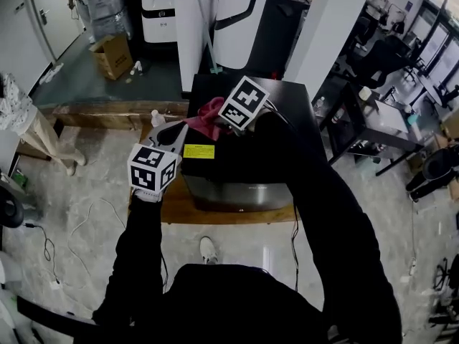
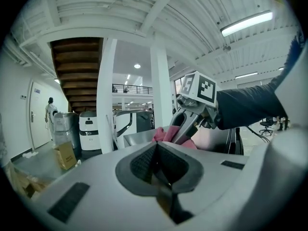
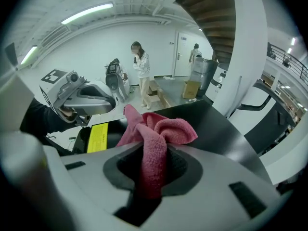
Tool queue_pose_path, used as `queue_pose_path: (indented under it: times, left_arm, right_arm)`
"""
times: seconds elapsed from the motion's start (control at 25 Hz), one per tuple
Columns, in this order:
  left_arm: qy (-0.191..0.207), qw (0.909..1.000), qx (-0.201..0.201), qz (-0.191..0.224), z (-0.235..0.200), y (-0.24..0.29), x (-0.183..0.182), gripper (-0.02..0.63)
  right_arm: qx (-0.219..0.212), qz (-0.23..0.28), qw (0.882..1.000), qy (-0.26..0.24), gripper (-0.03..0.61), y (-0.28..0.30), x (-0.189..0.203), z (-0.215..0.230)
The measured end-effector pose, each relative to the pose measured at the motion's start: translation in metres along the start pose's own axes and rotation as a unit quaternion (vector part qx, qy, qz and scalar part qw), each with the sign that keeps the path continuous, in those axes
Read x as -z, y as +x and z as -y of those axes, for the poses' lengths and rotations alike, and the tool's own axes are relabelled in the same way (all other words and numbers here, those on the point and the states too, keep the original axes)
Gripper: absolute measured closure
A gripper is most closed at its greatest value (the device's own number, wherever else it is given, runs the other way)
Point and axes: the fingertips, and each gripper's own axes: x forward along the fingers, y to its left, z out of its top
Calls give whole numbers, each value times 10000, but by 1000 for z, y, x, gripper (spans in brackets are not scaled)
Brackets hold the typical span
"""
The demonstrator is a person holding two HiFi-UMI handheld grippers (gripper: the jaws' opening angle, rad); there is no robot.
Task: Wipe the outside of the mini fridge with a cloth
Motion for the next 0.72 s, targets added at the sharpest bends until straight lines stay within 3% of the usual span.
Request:
queue_pose_path:
  times: [0.48, 0.56, 0.72]
  left_arm:
    - [51, 9996, -285, -47, 86, -80, 4, 607]
    - [63, 9995, -305, -1, 100, -90, -1, 607]
    - [123, 9993, -307, 157, 129, -101, -17, 607]
  right_arm:
    - [-561, -99, 9981, -225, 491, -41, 50, -116]
    - [-544, 65, 9983, -216, 488, -52, 53, -125]
    - [-232, 857, 9960, -117, 483, -97, 54, -128]
